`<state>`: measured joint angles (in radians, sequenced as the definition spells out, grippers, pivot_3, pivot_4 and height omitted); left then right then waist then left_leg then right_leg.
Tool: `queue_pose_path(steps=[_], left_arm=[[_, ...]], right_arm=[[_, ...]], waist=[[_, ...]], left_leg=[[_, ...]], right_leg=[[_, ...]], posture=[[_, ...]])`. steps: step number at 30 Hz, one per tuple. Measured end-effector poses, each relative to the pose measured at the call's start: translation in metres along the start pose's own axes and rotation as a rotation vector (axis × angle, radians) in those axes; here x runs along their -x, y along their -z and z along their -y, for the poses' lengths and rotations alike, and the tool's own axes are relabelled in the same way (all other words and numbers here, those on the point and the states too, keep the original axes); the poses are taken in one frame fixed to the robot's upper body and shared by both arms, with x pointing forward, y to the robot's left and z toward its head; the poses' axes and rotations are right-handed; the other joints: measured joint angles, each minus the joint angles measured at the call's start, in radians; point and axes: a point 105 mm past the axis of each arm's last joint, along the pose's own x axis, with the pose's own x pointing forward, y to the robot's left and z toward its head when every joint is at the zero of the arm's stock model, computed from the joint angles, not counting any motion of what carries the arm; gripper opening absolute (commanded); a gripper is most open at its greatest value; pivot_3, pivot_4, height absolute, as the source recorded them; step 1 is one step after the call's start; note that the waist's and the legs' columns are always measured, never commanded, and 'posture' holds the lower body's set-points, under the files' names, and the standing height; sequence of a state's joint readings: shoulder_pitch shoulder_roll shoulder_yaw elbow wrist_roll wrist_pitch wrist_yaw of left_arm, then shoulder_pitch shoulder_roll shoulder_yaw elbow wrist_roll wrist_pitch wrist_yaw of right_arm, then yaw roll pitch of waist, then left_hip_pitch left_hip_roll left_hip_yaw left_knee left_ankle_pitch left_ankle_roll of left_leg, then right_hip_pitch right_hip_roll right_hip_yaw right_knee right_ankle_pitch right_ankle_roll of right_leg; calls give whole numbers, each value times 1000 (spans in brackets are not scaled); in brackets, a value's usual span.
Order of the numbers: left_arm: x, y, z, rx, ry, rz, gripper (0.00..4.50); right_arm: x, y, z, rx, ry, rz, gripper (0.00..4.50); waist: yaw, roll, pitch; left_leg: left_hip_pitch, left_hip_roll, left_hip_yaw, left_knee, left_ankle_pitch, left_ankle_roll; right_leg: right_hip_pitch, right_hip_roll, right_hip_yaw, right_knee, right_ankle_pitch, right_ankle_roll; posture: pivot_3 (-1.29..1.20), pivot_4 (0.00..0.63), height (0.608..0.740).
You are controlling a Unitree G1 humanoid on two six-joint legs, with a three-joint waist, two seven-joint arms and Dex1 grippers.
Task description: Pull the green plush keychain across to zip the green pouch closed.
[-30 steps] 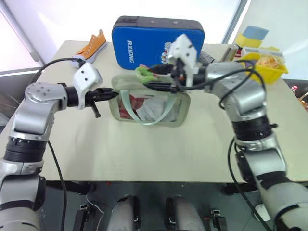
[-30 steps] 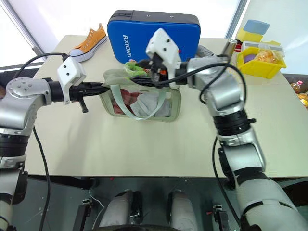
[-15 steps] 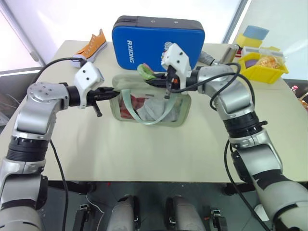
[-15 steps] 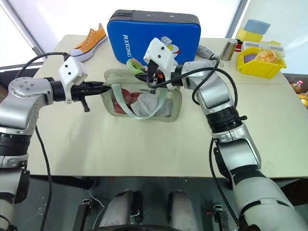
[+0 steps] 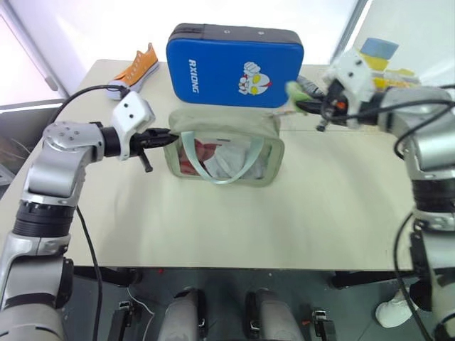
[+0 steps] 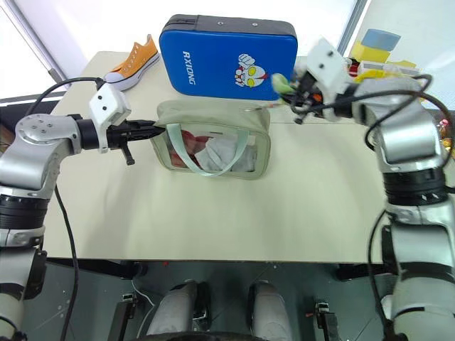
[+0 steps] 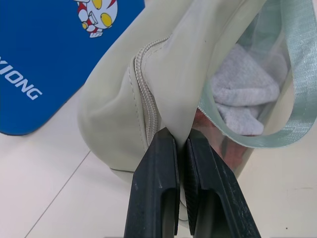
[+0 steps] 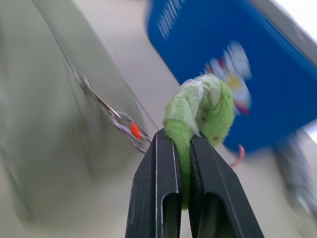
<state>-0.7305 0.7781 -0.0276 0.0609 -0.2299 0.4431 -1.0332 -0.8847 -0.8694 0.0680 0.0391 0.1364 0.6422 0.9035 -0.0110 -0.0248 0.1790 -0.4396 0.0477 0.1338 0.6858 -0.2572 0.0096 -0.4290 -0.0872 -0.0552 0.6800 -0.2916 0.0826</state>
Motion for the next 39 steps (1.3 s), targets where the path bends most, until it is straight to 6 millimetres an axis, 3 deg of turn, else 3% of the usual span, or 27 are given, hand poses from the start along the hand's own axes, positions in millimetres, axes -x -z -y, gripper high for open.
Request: queue_pose_path(steps=[3, 6, 11, 15, 21, 24, 26, 30, 31, 34, 39], left_arm=[[-4, -1, 3, 4, 12, 13, 0], [-6, -2, 5, 4, 21, 16, 0], [-7, -2, 5, 6, 22, 18, 0], [-9, -2, 6, 6, 28, 20, 0], [-9, -2, 6, 5, 27, 20, 0], [-9, -2, 5, 10, 20, 18, 1104], [-8, -1, 5, 19, 22, 15, 2130], [6, 0, -3, 114, 17, 25, 4234], [13, -1, -7, 139, 8, 29, 4496], [34, -7, -22, 191, -30, 23, 4496], [54, -11, -34, 230, -57, 31, 4496]], right_arm=[[10, 24, 1, -33, 51, -70, 32], [9, 51, -11, -100, 62, -136, 32], [-20, 85, -73, -385, -33, -103, 32], [-37, 92, -103, -491, -65, -99, 32], [-44, 92, -108, -466, -62, -93, 32], [-40, 91, -95, -429, -60, -93, 1076], [-33, 83, -80, -391, -61, -82, 2079], [0, 59, -43, -293, -107, -55, 4171], [7, 53, -36, -275, -113, -45, 4474], [26, 25, -23, -247, -168, 12, 4474], [39, -21, -45, -233, -346, 128, 4474]], waist=[[-1, 0, 0], [0, 0, 0], [0, 0, -1], [1, 0, -1], [-1, 0, -1], [0, 0, -1], [-1, 0, 0], [-2, 1, 0], [-4, 1, 0], [-10, 1, 1], [-3, 0, 0]], left_leg=[[1, 0, 0, 0, 0, 0], [1, 0, 0, 0, 0, 0], [2, 0, 0, 0, 0, 0], [2, 0, 0, 0, 0, 0], [2, 0, 0, 0, 0, 0], [2, 0, 0, 0, 0, 0], [2, 0, 0, 0, 0, 0], [2, 1, 0, -1, 0, 0], [2, 1, 0, -1, 0, 0], [2, 2, 0, -1, 0, 0], [3, 2, 0, -1, 0, 0]], right_leg=[[0, 0, 0, 0, 0, 0], [1, 0, 0, 0, 0, 0], [2, 1, 0, 0, 0, 0], [2, 0, 0, 0, 0, 0], [2, 1, 0, 0, 0, 0], [2, 1, 0, 0, 0, 0], [2, 1, 0, 0, 0, 0], [1, 1, 0, 0, 0, 0], [1, 1, 0, 0, 0, 0], [1, 2, 0, 0, 0, 0], [1, 1, 0, 0, 0, 0]], posture=[[0, 150, 740], [0, 150, 740], [0, 150, 740], [0, 150, 740], [0, 150, 740], [0, 150, 740], [0, 150, 740], [0, 150, 740], [0, 150, 740], [0, 150, 740], [0, 150, 740]])
